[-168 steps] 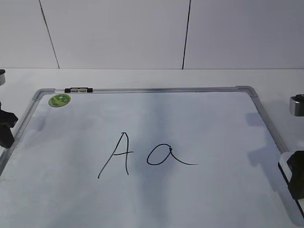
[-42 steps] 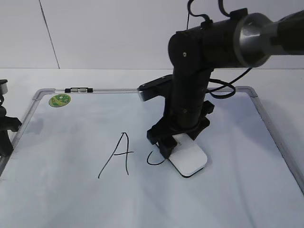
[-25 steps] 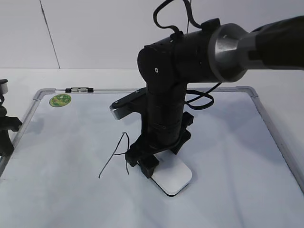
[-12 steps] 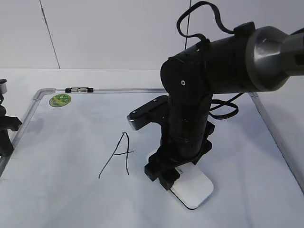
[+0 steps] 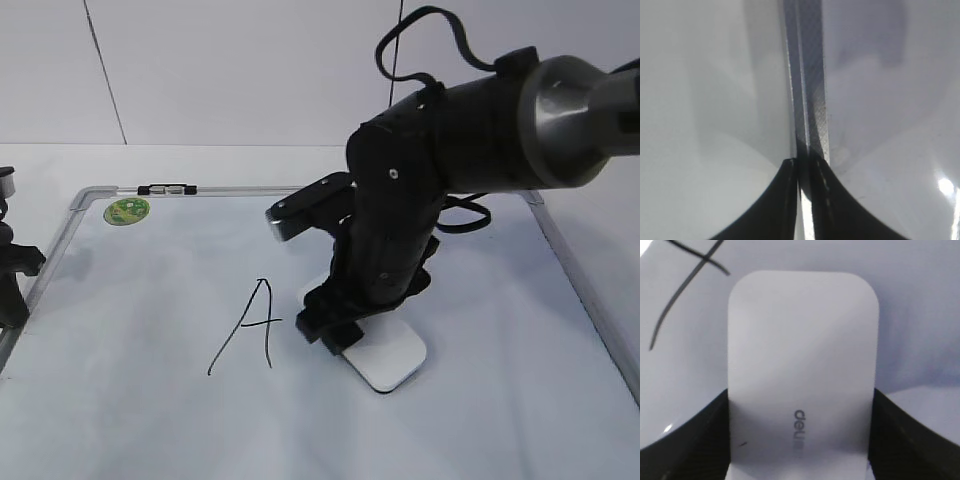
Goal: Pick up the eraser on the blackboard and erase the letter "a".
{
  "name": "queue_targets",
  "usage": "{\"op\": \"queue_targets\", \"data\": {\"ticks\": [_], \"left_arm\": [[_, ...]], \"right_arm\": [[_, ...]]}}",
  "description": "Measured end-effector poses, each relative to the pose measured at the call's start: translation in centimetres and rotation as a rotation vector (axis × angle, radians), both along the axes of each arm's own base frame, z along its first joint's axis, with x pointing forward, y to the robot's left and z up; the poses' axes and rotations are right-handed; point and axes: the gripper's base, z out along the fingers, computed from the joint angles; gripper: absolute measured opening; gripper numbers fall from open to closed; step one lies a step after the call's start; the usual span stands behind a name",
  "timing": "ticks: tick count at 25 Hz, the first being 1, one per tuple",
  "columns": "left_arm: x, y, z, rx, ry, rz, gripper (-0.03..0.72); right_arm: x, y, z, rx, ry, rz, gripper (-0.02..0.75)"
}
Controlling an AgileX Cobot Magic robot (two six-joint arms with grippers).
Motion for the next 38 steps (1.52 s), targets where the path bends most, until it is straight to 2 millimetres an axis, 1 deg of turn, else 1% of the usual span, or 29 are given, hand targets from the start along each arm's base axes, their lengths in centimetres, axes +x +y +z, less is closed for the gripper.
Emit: {"op": "queue_targets", "data": {"ticks": [2,4,6,9,10,16,19,20,22,25,28,30,33,38], "left_arm": [[0.0,0.0,0.0,0.000,0.000,0.000,0.048],[0.0,0.0,0.0,0.000,0.000,0.000,0.048],[0.0,0.0,0.0,0.000,0.000,0.000,0.048],[0.0,0.0,0.0,0.000,0.000,0.000,0.049],[0.0,0.0,0.0,0.000,0.000,0.000,0.049],[0.0,0.0,0.0,0.000,0.000,0.000,0.049],[0.0,0.0,0.0,0.000,0.000,0.000,0.049],[0.0,0.0,0.0,0.000,0.000,0.000,0.049],[0.0,0.0,0.0,0.000,0.000,0.000,0.049],[0.0,0.0,0.0,0.000,0.000,0.000,0.049],[0.0,0.1,0.0,0.000,0.000,0.002,0.049],[0.0,0.1,0.0,0.000,0.001,0.004,0.049],[0.0,0.1,0.0,0.000,0.001,0.004,0.049],[0.0,0.1,0.0,0.000,0.001,0.004,0.050]], "right_arm": [[1.2,-1.3,0.1,0.002,-0.020,-0.051,0.556],[2.6,-3.3,0.2,0.002,-0.024,-0.118,0.556],[4.2,-5.8,0.2,0.003,-0.026,-0.199,0.556],[5.5,-8.7,0.2,0.001,-0.025,-0.285,0.556],[5.7,-9.3,0.2,-0.003,-0.024,-0.298,0.556],[5.6,-9.6,0.2,-0.023,-0.002,-0.305,0.556],[4.9,-9.8,1.0,-0.033,0.042,-0.322,0.556],[4.6,-9.9,1.8,-0.026,0.041,-0.327,0.556],[3.9,-10.1,4.2,0.002,0.010,-0.332,0.556],[2.3,-10.9,8.2,0.037,-0.047,-0.335,0.556],[1.0,-11.5,10.3,0.040,-0.062,-0.337,0.556],[0.8,-11.8,10.6,0.028,-0.053,-0.345,0.556],[0.8,-12.6,10.5,0.016,-0.031,-0.374,0.556],[1.6,-15.5,10.3,0.009,-0.023,-0.466,0.556]]}}
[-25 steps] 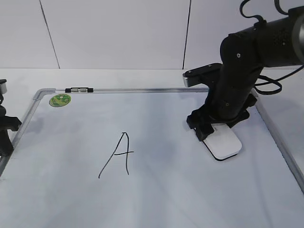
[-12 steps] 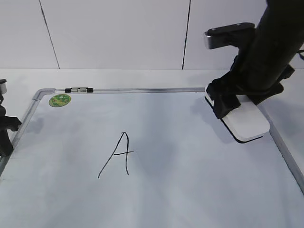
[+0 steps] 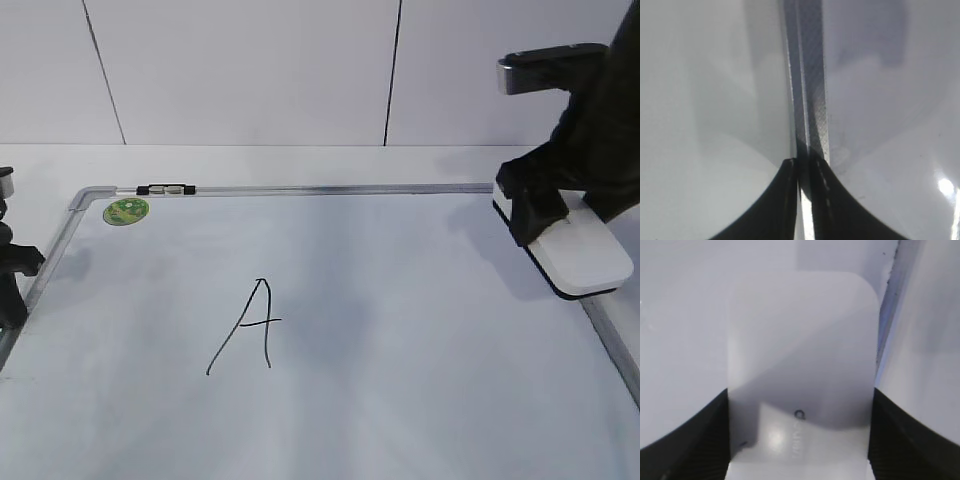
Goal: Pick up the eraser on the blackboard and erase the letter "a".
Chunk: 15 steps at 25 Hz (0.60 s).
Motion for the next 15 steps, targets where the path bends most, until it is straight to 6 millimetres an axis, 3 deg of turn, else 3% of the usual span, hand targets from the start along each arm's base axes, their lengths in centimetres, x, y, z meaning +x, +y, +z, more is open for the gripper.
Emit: {"op": "queue_targets", "data": {"ticks": [5,10,15], "left_arm": [[0.0,0.0,0.0,0.000,0.000,0.000,0.050],[0.0,0.0,0.0,0.000,0.000,0.000,0.052],[0.0,0.0,0.0,0.000,0.000,0.000,0.054]], "right_arm": [[-0.3,-2.3,-2.7,-0.004,0.034,-0.064,0.556],[-0.9,-2.6,-5.1,0.019,0.027,-0.074,0.556],[0.3,-3.4,-7.1,0.038,0.038,-0.122,0.556]]}}
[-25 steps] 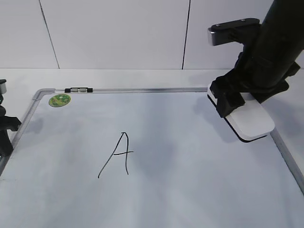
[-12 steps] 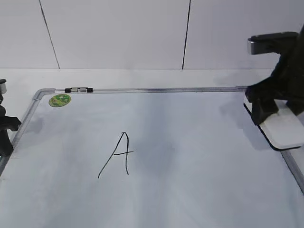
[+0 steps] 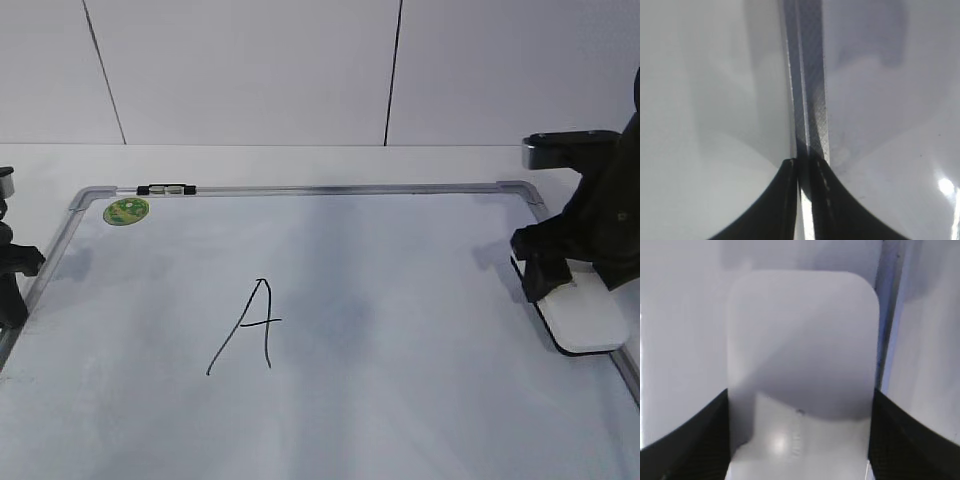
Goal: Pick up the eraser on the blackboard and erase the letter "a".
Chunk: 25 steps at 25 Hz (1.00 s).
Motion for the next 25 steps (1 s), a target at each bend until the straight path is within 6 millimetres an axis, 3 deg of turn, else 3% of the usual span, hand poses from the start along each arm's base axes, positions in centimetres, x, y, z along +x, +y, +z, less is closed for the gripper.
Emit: {"op": "queue_targets", "data": {"ticks": [5,14,25], "left_arm": [[0.0,0.0,0.0,0.000,0.000,0.000,0.056],[0.0,0.0,0.0,0.000,0.000,0.000,0.060],[0.0,0.0,0.0,0.000,-0.001,-0.003,0.065]], "right_arm": [[0.7,-0.9,-1.7,0.003,0.018,-0.034,0.556],[1.6,-0.7,-3.2,0.008,0.007,-0.032,0.556],[2.8,-0.8,-2.7,0.016,-0.019,-0.063,0.578]]}}
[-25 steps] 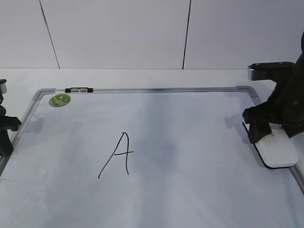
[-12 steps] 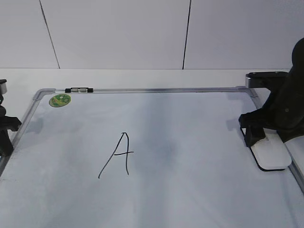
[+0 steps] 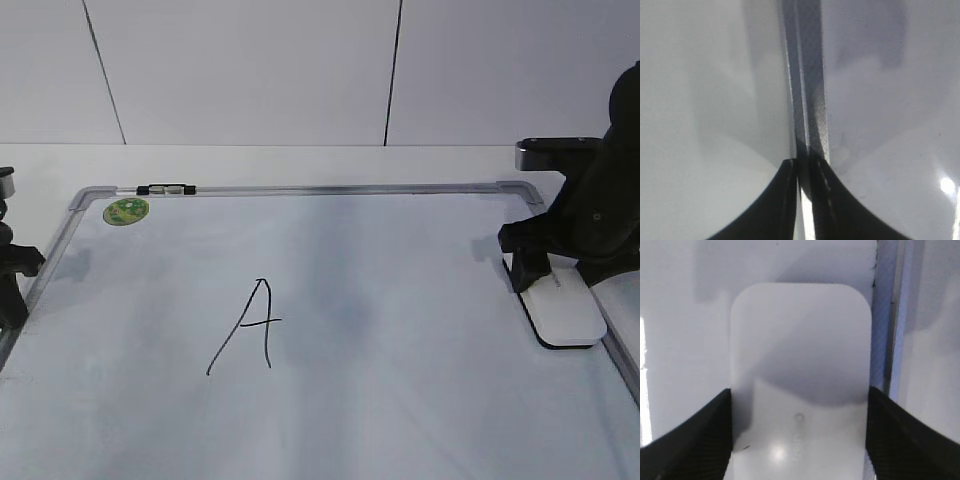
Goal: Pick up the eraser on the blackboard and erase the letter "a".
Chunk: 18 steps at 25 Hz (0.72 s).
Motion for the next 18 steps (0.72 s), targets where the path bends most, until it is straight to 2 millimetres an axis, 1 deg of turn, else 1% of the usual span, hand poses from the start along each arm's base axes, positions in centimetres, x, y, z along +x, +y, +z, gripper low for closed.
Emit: {"op": "queue_targets", "data": {"ticks": [9,18], "left_arm": [[0.00,0.00,0.00,0.000,0.000,0.000,0.067],[0.00,0.00,0.00,0.000,0.000,0.000,0.067]], "right_arm": [[0.05,-0.55,0.10,-0.056,-0.003,-0.030,0.582],[0.05,-0.60,0.15,-0.062,0.000,-0.031,0.582]]}}
